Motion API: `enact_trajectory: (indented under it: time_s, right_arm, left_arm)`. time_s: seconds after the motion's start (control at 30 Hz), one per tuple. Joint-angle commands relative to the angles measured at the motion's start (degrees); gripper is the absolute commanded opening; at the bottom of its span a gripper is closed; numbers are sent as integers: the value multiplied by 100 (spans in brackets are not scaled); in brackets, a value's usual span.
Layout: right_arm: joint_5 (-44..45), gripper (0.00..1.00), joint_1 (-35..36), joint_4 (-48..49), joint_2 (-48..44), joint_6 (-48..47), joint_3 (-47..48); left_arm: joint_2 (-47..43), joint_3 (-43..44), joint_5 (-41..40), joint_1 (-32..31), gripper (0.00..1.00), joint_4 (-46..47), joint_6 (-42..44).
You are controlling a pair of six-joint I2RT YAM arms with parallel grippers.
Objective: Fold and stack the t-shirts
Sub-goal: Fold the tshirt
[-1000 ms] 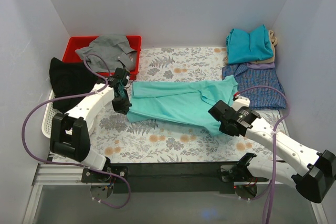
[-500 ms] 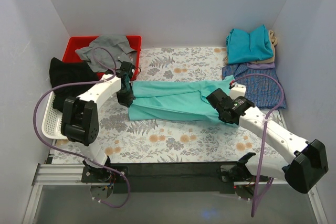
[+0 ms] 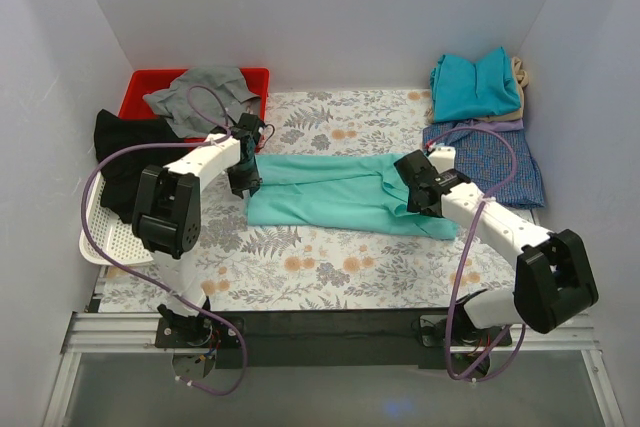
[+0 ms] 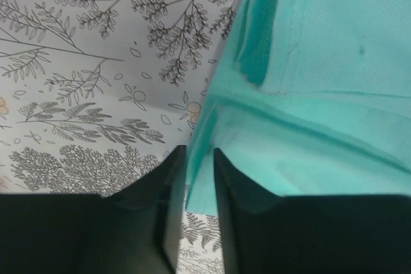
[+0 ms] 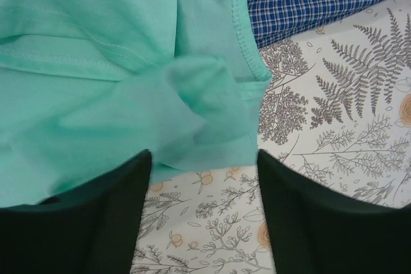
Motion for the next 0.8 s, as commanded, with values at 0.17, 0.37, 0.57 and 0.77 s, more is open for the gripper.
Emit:
enact_trajectory:
  time_s: [0.17,0.37,0.57,0.77]
  right_arm:
    - [453,84,-290,1022,86,-1388,692]
    - [-835,83,-493,1102,-107,-1601,728]
    - [-2339,76,-484,1041,-379,-1136,141]
    - [-2710,75,-449,848,-819,-836,-423]
  left_arm:
    - [-96,505,-1141,49,42,-35,-183]
    - [-438,717,-267,49,43,149,114]
    - [-597,410,1545,14,39,615,379]
    - [-501,190,2655,-65,39,879,344]
